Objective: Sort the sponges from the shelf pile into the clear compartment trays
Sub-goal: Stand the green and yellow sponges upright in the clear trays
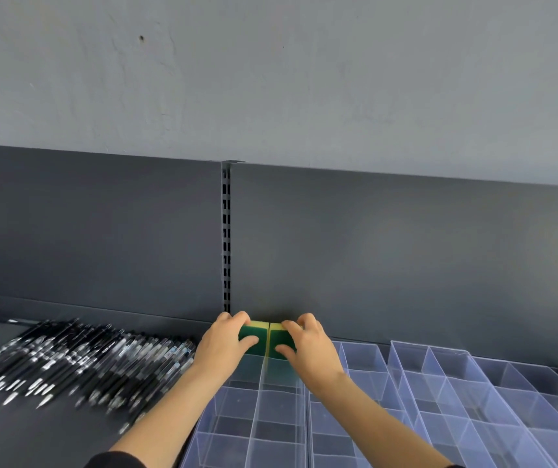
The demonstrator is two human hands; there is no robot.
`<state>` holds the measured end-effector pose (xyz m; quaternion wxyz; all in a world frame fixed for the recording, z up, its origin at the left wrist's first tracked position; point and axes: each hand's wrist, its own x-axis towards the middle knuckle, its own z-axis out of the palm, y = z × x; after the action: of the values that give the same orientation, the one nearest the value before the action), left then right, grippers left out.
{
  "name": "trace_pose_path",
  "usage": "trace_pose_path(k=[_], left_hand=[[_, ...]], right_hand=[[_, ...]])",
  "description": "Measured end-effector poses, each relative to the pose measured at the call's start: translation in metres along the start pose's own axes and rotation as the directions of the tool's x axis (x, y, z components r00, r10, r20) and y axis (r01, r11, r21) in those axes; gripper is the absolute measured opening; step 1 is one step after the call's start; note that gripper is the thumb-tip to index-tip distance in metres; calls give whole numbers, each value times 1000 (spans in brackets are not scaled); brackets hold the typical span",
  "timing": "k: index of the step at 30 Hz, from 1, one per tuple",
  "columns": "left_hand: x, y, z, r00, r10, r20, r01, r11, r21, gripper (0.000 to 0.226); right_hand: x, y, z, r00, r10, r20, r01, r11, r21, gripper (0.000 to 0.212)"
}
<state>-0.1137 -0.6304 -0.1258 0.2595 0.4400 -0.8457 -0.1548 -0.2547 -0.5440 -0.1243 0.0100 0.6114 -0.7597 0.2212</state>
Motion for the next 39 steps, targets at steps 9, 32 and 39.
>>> trace_pose_path(k=[9,32,39], left_hand=[[-4,4,-4,1000,13,-9,-12,991,130,26],[-31,177,16,971,208,121,-232,939,254,46],[-61,256,41,957,250,144,-278,932,231,44]], right_hand=[[-7,4,-8,1000,12,14,-12,999,-53,46],[-134,129,-145,944,288,-159,-322,910,-260,51],[-200,185,-195,912,349,-214,-396,885,-244,50]])
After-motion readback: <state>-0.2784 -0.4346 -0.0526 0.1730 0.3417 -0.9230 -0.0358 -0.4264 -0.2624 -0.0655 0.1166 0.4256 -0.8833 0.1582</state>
